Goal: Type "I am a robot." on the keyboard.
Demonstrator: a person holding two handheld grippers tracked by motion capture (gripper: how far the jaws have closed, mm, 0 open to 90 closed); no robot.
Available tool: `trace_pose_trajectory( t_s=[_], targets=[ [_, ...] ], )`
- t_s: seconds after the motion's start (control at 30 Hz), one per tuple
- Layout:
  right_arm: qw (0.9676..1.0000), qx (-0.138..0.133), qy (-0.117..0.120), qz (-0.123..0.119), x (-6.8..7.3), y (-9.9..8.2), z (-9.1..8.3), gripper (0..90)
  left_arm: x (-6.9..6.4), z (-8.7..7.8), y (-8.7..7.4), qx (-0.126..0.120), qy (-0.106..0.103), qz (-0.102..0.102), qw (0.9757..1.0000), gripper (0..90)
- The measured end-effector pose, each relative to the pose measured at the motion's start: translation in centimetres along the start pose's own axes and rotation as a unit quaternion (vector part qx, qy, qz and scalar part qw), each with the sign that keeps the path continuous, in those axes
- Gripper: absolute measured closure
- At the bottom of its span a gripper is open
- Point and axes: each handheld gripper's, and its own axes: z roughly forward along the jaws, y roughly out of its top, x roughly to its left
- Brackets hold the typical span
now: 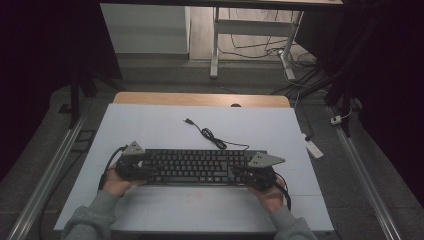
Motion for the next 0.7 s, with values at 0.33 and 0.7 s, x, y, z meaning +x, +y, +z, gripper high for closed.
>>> trace_pose_trajectory(
  t_s=[0.33,0.7],
  targets=[
    [0.9996,-0.010,0.024,-0.008,0.8,1.7,1.9,89.4,-0.1,0.0,0.0,0.003,0.001,0.004,1.0000,29.5],
    [0.9988,-0.001,0.047,-0.016,1.7,2.6,3.7,89.4,-0.2,0.0,-0.1,0.003,0.003,0.007,1.0000,29.0]
  ],
)
